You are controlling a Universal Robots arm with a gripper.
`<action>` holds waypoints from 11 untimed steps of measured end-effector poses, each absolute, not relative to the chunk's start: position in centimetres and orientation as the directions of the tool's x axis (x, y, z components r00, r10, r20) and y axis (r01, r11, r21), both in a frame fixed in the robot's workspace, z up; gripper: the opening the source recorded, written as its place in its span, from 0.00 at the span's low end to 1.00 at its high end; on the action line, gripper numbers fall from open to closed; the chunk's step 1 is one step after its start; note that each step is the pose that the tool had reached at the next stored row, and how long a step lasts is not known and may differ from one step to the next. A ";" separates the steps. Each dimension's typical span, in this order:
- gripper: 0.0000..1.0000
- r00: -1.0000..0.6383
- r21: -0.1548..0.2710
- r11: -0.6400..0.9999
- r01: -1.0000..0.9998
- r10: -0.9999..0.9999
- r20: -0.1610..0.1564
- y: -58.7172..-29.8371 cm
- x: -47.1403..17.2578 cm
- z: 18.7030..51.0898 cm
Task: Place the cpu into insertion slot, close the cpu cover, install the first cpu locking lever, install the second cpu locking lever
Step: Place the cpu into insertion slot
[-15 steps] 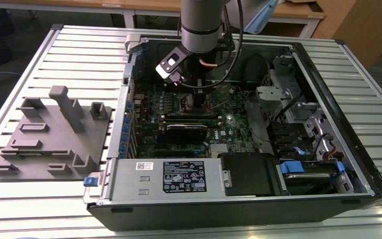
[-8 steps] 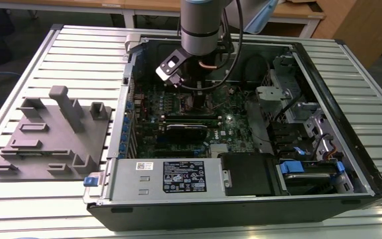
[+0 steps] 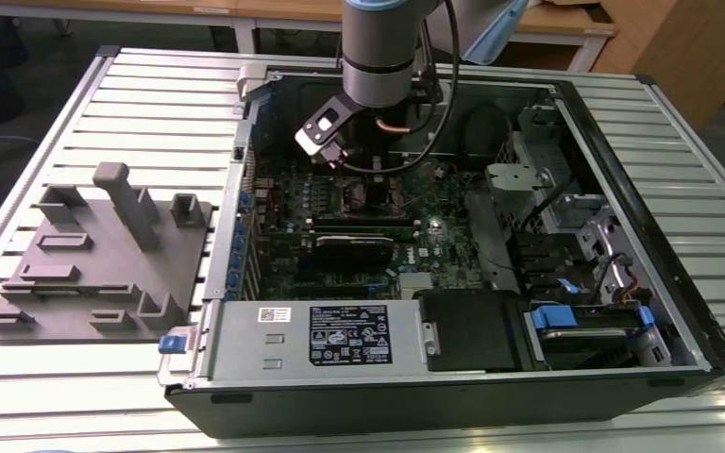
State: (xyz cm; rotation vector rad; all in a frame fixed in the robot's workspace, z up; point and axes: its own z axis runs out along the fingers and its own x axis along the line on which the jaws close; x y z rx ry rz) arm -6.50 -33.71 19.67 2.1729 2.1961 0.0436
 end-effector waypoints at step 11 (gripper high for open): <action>0.54 -0.010 0.057 0.011 0.998 1.000 -0.017 -33.5 -6.5 19.4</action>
